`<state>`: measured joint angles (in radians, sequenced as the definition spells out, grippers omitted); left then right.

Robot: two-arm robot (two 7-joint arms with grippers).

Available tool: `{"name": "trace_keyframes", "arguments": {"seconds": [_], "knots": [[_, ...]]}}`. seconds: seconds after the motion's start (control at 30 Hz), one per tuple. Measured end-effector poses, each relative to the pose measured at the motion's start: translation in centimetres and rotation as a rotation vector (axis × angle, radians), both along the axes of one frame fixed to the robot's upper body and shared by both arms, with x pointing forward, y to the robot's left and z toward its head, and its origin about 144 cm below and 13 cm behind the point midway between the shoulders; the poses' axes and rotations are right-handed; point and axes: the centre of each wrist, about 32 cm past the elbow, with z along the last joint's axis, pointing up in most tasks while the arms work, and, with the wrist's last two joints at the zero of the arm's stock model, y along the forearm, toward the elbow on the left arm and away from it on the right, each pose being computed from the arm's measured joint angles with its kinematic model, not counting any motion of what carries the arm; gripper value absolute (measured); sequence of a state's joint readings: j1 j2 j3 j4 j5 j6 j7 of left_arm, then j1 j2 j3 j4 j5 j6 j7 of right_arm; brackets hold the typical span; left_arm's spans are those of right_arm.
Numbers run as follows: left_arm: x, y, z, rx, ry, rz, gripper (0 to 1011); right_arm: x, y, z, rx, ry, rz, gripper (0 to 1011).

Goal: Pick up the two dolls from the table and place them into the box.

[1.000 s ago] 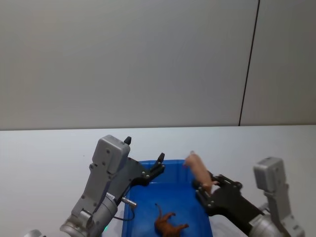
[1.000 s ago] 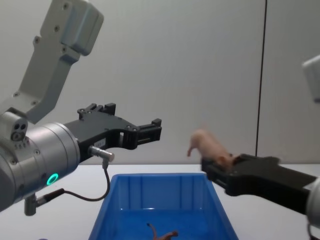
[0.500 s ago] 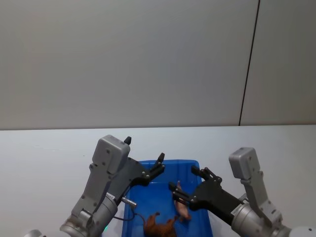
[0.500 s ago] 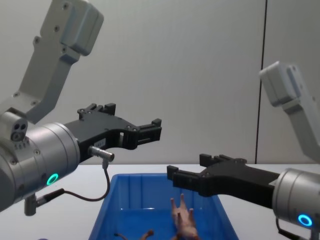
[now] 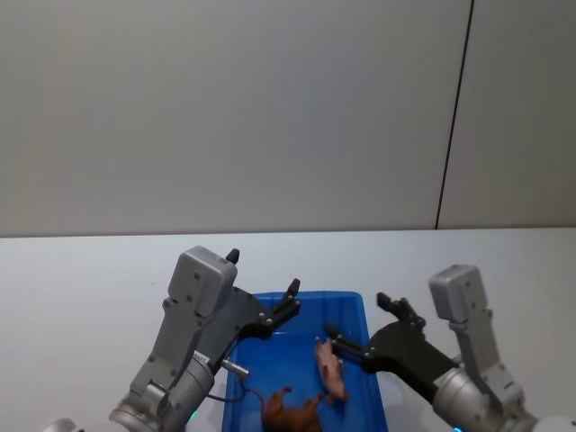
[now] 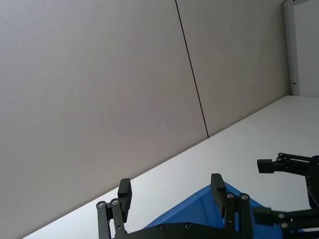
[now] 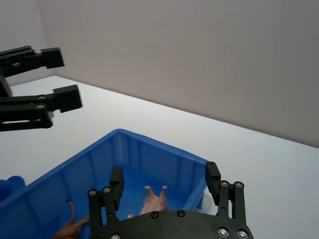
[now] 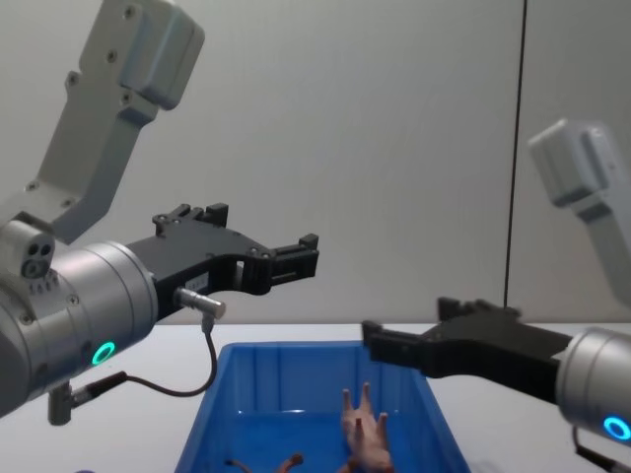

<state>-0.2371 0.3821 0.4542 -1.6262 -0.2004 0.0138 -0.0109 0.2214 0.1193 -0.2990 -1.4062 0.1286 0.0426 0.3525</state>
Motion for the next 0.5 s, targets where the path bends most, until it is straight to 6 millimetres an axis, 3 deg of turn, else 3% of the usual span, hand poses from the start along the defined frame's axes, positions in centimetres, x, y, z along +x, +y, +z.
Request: {"name": "trace_keyframes", "arguments": {"seconds": [0.5], "knots": [[0.0, 0.0, 0.0, 0.000, 0.000, 0.000, 1002, -3.2, -1.8, 0.0, 0.004, -0.022, -0.221, 1001]]}}
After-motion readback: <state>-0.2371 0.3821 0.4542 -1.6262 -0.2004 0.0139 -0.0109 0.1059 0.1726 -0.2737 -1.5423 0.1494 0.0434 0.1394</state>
